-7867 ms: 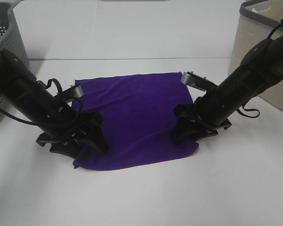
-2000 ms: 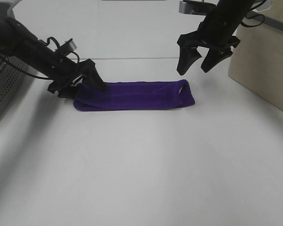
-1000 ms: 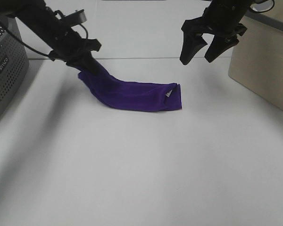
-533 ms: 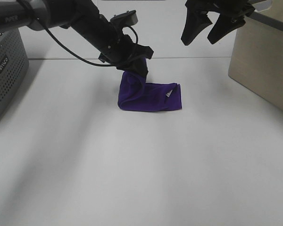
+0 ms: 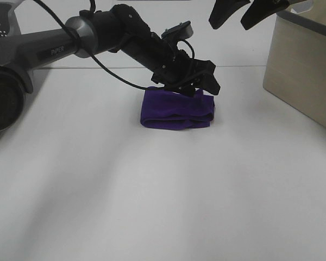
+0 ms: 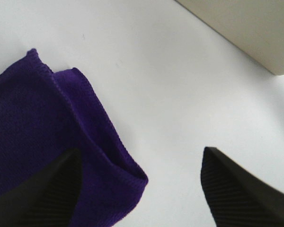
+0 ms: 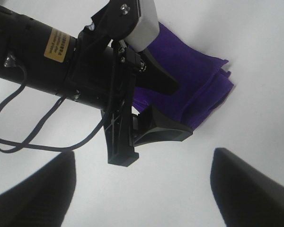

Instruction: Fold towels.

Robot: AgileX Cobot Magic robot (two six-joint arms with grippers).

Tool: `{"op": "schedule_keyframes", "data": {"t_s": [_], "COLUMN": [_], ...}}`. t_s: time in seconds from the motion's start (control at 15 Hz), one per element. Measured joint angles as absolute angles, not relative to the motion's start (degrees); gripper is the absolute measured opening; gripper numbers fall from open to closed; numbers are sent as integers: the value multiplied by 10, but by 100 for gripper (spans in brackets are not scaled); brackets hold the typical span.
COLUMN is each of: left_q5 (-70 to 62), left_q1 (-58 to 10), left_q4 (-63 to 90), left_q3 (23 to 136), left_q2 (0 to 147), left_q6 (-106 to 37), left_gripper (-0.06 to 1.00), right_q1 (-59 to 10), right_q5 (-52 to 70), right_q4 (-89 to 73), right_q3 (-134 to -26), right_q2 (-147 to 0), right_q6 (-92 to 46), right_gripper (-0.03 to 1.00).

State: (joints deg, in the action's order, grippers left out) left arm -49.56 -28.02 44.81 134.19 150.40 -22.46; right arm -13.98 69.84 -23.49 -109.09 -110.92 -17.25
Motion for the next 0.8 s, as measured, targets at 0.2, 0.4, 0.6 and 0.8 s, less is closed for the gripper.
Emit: {"op": "schedule_keyframes", "data": {"t_s": [0.2, 0.4, 0.6, 0.8], "left_q5": [-512, -594, -689, -694], "left_q1": [-277, -260, -215, -172], "left_q4": [447, 383, 235, 129], "left_q3": [1381, 1446, 1521, 1557], "left_q2": [1504, 1504, 1504, 1470], "left_q6": [-223, -216, -127, -59], "left_gripper": [66, 66, 66, 66], "right_q1": [-140, -140, -140, -127], "right_q5": [698, 698, 698, 699], "right_q4": [-235, -235, -233, -191], "right_q3": [-1091, -1091, -1091, -1091], "right_q2": [-1102, -1100, -1100, -1074], "right_q6": [-172, -172, -168, -140], "right_gripper": [77, 77, 77, 77]}}
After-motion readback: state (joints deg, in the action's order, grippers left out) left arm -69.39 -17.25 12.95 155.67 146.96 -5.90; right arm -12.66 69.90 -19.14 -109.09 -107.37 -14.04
